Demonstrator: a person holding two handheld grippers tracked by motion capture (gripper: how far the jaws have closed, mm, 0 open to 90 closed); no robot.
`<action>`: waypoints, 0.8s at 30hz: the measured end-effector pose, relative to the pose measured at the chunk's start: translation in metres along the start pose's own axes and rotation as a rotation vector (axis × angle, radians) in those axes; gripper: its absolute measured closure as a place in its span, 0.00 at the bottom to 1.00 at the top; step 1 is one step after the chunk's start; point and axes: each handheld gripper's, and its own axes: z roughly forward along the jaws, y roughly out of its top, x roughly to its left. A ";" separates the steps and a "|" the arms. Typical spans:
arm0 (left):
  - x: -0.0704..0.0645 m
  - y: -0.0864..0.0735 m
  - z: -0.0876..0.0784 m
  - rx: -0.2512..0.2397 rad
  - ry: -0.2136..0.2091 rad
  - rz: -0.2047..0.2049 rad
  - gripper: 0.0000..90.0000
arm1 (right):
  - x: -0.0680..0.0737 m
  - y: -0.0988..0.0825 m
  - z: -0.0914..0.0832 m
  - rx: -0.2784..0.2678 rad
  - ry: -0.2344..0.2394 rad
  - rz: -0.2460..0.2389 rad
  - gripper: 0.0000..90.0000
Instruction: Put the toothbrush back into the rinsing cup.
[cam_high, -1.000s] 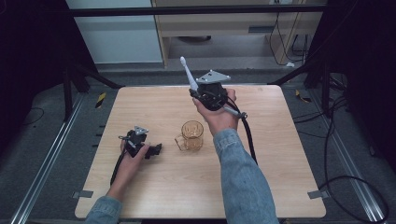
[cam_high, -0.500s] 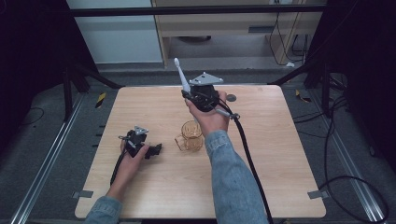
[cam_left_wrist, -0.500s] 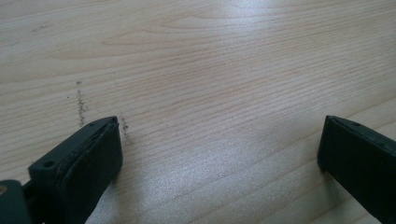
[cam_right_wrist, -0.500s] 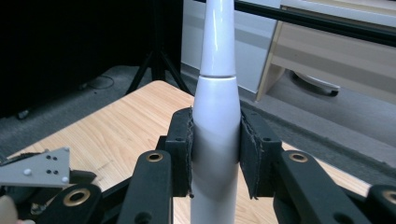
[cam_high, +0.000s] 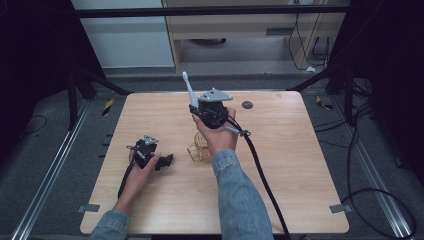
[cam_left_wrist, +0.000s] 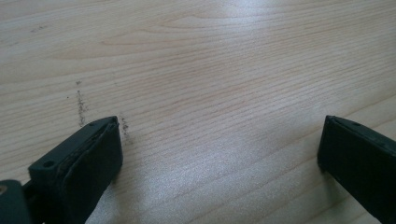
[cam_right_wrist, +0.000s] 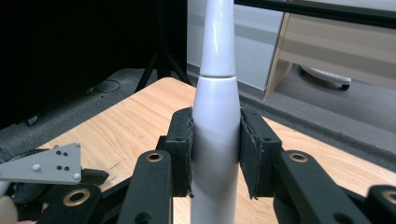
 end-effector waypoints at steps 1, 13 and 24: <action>0.000 0.000 0.000 -0.002 0.000 -0.003 0.00 | 0.000 0.000 0.000 0.000 0.000 0.000 0.75; 0.001 0.000 0.000 0.002 -0.003 0.006 0.00 | -0.004 -0.019 0.002 -0.007 -0.026 0.039 0.75; 0.001 0.000 0.000 0.003 -0.002 0.005 0.00 | -0.007 -0.035 0.005 -0.011 -0.042 0.080 0.75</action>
